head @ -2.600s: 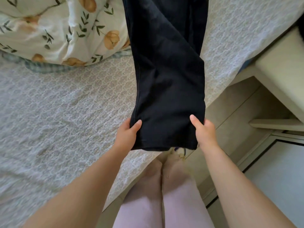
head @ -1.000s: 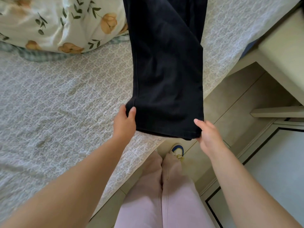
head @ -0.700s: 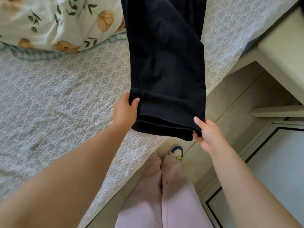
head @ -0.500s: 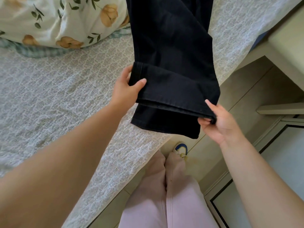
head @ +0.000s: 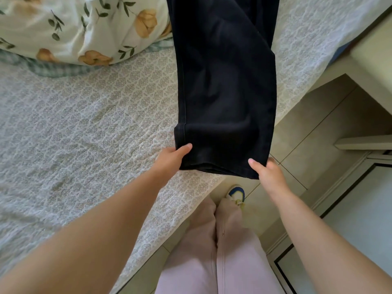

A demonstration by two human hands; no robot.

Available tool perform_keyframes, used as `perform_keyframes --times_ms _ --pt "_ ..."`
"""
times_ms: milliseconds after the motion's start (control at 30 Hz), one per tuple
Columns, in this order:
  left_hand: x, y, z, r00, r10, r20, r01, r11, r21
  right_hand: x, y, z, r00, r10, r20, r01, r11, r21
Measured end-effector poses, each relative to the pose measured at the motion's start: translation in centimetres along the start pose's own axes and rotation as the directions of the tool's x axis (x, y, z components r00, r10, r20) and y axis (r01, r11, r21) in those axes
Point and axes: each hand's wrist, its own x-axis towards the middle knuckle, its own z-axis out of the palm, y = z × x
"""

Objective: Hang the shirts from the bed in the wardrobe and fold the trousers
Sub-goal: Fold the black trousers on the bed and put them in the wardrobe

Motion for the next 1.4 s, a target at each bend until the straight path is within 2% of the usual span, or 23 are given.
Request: perform_keyframes --times_ms 100,167,233,367,433,533,667,767,867,933,1000,1067,1133,1200,1233,1267,1333,1400 --pt "-0.7 0.1 0.3 0.994 -0.025 0.103 0.038 0.991 -0.129 0.6 -0.8 -0.4 0.996 0.025 0.083 -0.035 0.992 0.123" --pt "-1.3 0.4 0.5 0.994 0.002 0.112 0.022 0.977 -0.211 0.8 -1.1 -0.4 0.987 0.069 0.146 -0.092 0.983 0.161" --pt "-2.1 0.7 0.5 0.994 0.038 0.103 -0.015 0.978 -0.210 0.8 -1.3 0.0 0.979 0.110 0.174 -0.143 0.972 0.188" --pt "-3.6 0.5 0.0 0.982 0.186 0.021 -0.174 0.949 -0.262 -0.1 -1.2 0.3 0.992 0.124 0.030 -0.125 0.900 0.418" --pt "-4.1 0.1 -0.4 0.971 0.235 -0.044 -0.239 0.958 -0.156 -0.6 -0.5 -0.2 0.993 0.113 -0.046 -0.078 0.878 0.472" --pt "-3.7 -1.0 -0.5 0.970 0.173 -0.174 -0.182 0.982 -0.042 -1.3 0.8 -1.0 0.992 0.090 -0.091 -0.056 0.942 0.330" --pt "-2.9 -1.1 0.0 0.962 0.065 -0.265 -0.104 0.985 -0.138 -1.3 0.6 -0.8 0.999 0.012 -0.040 -0.009 0.998 0.067" --pt "-2.2 -0.9 0.4 0.914 0.074 -0.400 -0.126 0.987 -0.104 -1.4 0.2 -0.2 0.992 -0.049 -0.119 0.052 0.998 0.026" --pt "-2.0 -1.1 1.2 0.878 0.071 -0.473 -0.105 0.993 -0.047 -2.0 1.0 0.8 0.978 -0.089 -0.190 0.083 0.996 -0.038" --pt "-2.2 -1.1 1.2 0.881 0.070 -0.467 -0.058 0.998 0.039 -2.7 1.1 1.4 0.962 -0.112 -0.248 0.094 0.992 -0.083" --pt "-2.8 -0.9 0.8 0.912 0.068 -0.404 -0.035 0.996 0.088 -3.3 0.9 1.1 0.940 -0.116 -0.321 0.100 0.993 -0.063" --pt "-3.9 -0.5 0.4 0.949 0.017 -0.315 0.005 0.998 0.067 -3.8 0.5 0.2 0.940 -0.013 -0.341 0.016 1.000 0.003" --pt "-5.2 0.3 -0.1 0.972 -0.008 -0.235 0.025 0.997 0.071 -4.3 -0.2 -0.7 0.953 0.183 -0.242 -0.164 0.982 0.097" --pt "-6.7 2.7 -1.1 0.976 -0.088 -0.200 0.106 0.991 0.078 -5.0 -3.3 -1.8 0.887 0.461 0.001 -0.447 0.859 0.248" --pt "-7.3 4.5 -1.8 0.970 -0.144 -0.195 0.158 0.986 0.060 -5.2 -5.7 -2.3 0.857 0.508 0.086 -0.512 0.820 0.257" --pt "-8.0 7.0 -2.4 0.963 -0.189 -0.190 0.196 0.981 0.018 -5.4 -8.7 -3.1 0.861 0.494 0.120 -0.508 0.839 0.194" --pt "-9.6 14.7 -4.1 0.966 -0.191 -0.176 0.170 0.977 -0.130 -6.2 -17.9 -4.8 0.936 0.328 0.126 -0.337 0.940 0.058" --pt "-12.3 25.1 -6.7 0.974 -0.012 -0.227 -0.039 0.976 -0.216 -8.4 -30.5 -6.9 0.997 0.007 0.081 -0.013 0.997 0.073"
